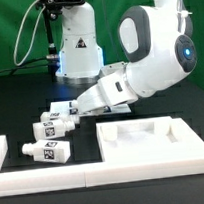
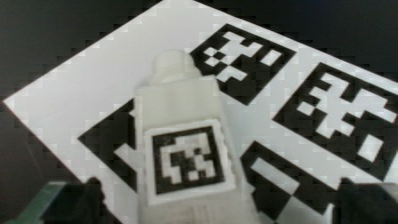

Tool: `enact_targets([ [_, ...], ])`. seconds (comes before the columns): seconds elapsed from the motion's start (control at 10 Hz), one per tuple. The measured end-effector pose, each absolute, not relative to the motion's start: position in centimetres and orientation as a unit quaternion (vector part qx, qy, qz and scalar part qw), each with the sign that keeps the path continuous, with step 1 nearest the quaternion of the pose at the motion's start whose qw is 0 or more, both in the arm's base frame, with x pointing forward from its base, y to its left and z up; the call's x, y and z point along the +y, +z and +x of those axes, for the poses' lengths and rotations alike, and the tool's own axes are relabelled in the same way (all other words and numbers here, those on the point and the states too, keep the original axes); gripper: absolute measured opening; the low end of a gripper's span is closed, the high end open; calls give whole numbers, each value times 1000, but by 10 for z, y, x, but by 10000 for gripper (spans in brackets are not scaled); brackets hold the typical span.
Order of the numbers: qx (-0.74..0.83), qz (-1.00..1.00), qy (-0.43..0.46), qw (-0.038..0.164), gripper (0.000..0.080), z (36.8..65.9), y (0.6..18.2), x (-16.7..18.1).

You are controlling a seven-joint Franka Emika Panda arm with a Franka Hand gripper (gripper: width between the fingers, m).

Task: Assemble one leg

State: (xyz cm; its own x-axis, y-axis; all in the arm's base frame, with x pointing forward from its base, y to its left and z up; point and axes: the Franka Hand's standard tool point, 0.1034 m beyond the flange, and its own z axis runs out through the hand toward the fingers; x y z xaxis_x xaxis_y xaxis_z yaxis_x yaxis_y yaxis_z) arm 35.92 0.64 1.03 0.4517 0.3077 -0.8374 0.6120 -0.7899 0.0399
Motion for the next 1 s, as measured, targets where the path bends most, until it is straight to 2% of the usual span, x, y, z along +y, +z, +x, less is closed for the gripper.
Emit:
enact_targets([
  [0.1,276,835,-445,171,526,359,10,6],
  [0.2,276,835,-445,171,386,359,10,6],
  [0.3,276,835,-445,171,283,359,10,6],
  [0.4,277,833,-448,170,283,360,12,7],
  [0.5,268,831,-460,162,284,372,30,16],
  [0.7,217,863,-439,123,284,421,65,41],
  [0.8,194,875,-429,114,284,445,87,43],
  [0.9,197,890,-397,110,284,467,97,39],
  [1.0,204,904,-362,104,284,474,98,37],
])
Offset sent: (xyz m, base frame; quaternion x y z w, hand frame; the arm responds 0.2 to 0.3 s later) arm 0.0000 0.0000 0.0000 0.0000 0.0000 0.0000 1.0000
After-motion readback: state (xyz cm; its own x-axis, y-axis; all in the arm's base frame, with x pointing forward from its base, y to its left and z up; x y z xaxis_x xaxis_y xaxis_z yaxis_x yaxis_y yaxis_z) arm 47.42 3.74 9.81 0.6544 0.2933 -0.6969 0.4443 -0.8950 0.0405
